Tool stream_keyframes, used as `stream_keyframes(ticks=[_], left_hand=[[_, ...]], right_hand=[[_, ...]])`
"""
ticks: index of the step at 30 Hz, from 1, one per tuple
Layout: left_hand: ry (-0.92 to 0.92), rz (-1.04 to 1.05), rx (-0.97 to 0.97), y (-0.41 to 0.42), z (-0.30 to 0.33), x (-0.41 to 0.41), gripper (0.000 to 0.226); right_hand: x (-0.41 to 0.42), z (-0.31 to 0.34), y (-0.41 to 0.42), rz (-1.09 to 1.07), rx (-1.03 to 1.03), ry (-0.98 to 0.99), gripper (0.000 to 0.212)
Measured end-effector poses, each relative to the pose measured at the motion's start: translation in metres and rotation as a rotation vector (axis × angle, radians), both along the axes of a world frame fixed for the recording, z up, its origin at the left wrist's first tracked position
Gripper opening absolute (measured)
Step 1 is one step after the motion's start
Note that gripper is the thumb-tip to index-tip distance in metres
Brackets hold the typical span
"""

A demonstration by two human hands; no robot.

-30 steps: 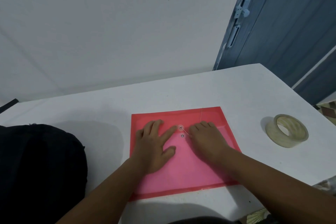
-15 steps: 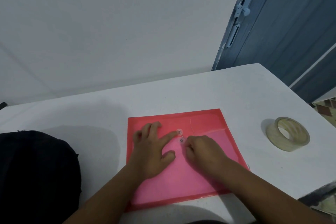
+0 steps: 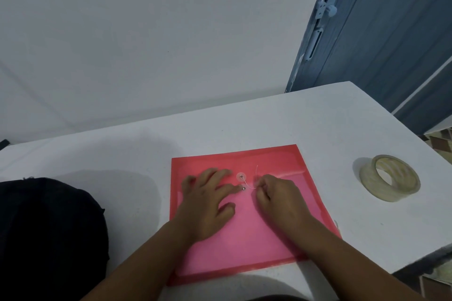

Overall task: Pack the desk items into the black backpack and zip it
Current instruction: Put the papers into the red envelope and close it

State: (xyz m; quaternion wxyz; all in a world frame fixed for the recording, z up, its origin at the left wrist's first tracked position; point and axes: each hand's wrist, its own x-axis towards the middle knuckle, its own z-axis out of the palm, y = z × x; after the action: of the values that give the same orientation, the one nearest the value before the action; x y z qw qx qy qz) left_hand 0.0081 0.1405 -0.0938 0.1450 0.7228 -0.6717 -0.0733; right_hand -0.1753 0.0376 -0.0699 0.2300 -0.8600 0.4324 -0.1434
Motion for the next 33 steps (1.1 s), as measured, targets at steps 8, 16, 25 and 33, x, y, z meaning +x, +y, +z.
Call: stream_keyframes(ticks=[8, 16, 25, 33], left_hand=[[0.082, 0.164, -0.09, -0.029, 0.005, -0.018, 0.033], [0.167, 0.143, -0.156, -0.028, -0.014, -0.019, 0.021], [0.391, 0.099, -0.145, -0.031, -0.003, 0.002, 0.039], [0.074, 0.069, -0.038, 0.002, -0.013, 0.028, 0.065]], right_hand=[[-0.007, -0.011, -0.006, 0.048, -0.051, -0.036, 0.013], [-0.009, -0.02, -0.005, 0.074, -0.219, -0.056, 0.019], [-0.01, -0.009, -0.004, 0.333, -0.063, 0.119, 0.022], [0.027, 0.012, 0.0, 0.445, 0.02, 0.342, 0.02]])
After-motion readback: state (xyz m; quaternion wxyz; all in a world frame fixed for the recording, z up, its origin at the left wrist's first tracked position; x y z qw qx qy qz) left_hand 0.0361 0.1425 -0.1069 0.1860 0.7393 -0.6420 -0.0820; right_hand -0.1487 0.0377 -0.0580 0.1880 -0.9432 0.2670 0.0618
